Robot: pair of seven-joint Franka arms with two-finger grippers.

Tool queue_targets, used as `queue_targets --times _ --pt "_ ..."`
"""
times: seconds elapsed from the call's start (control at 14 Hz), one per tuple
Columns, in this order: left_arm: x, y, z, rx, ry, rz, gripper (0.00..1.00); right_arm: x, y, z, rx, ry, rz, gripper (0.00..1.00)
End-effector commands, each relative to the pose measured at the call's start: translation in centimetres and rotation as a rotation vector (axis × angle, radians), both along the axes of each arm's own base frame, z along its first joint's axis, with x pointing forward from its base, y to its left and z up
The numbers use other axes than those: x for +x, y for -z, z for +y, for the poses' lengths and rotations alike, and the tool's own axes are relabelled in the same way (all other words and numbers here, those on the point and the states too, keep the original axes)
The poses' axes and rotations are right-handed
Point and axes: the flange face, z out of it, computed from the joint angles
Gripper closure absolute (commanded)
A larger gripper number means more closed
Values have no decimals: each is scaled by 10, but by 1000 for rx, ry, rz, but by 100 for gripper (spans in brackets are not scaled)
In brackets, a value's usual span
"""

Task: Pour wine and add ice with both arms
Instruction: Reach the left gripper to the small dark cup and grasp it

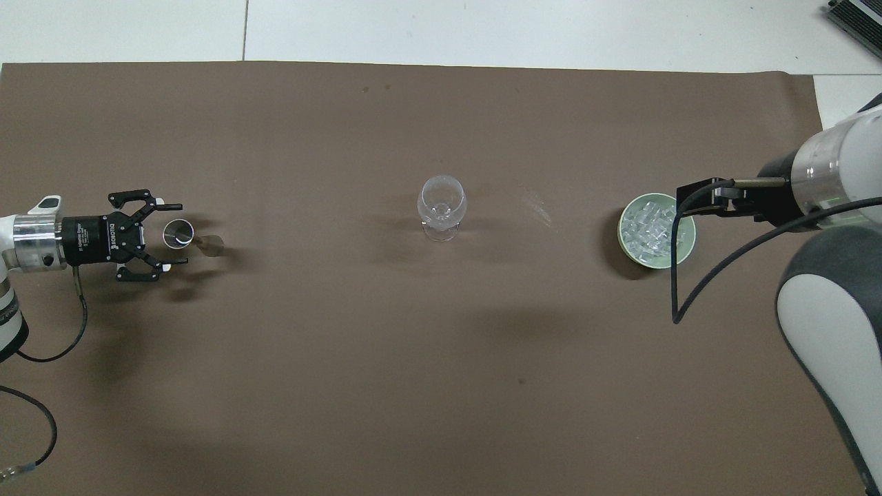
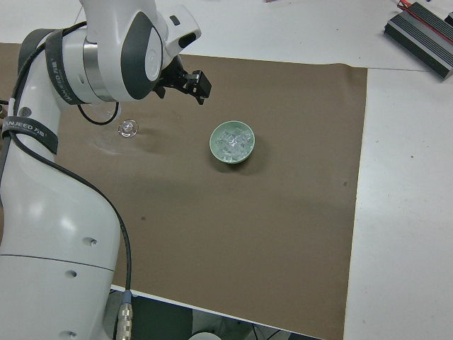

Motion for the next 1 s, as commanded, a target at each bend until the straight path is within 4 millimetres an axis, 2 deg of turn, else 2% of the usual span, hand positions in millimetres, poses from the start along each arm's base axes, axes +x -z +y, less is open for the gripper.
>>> queue_targets --times 0.0,0.5,0.64,0.93 --pt "-3 0 -13 0 -19 -18 0 -2 -4 -5 21 -8 -1 0" --pt "-3 1 -10 1 -36 -19 2 -2 -3 -5 21 -8 0 0" --pt "-5 2 -12 -1 -37 -15 19 -2 -3 -5 21 -8 0 0" --pt "-11 6 -13 -5 -37 -2 25 -2 -3 -5 21 -8 0 0"
